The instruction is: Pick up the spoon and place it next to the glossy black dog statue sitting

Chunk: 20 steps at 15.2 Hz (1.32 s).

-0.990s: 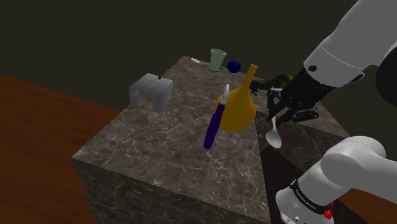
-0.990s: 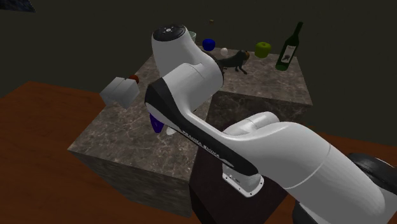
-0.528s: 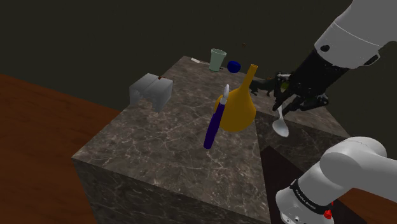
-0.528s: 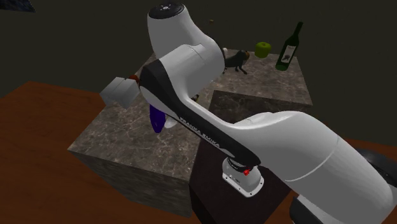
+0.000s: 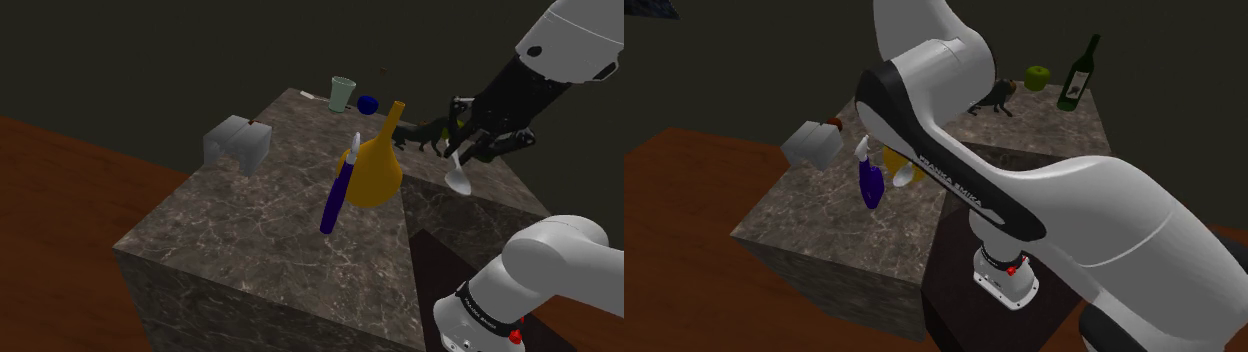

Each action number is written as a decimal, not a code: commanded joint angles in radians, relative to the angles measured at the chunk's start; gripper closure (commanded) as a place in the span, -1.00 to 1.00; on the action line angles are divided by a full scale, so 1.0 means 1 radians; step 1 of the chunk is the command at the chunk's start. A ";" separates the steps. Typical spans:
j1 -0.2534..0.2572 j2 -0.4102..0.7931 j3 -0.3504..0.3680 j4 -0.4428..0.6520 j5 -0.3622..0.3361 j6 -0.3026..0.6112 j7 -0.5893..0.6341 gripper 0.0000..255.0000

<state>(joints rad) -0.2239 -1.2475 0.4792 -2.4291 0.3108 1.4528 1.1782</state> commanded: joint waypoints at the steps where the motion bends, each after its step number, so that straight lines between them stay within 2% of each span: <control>1: -0.001 -0.011 -0.043 -0.030 -0.035 0.010 -0.038 1.00; 11: -0.050 -0.013 -0.316 -0.126 -0.256 0.082 -0.260 1.00; 20: -0.118 0.099 -0.560 -0.111 -0.443 0.190 -0.455 1.00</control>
<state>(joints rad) -0.3348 -1.1584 -0.0551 -2.5444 -0.1133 1.6346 0.7452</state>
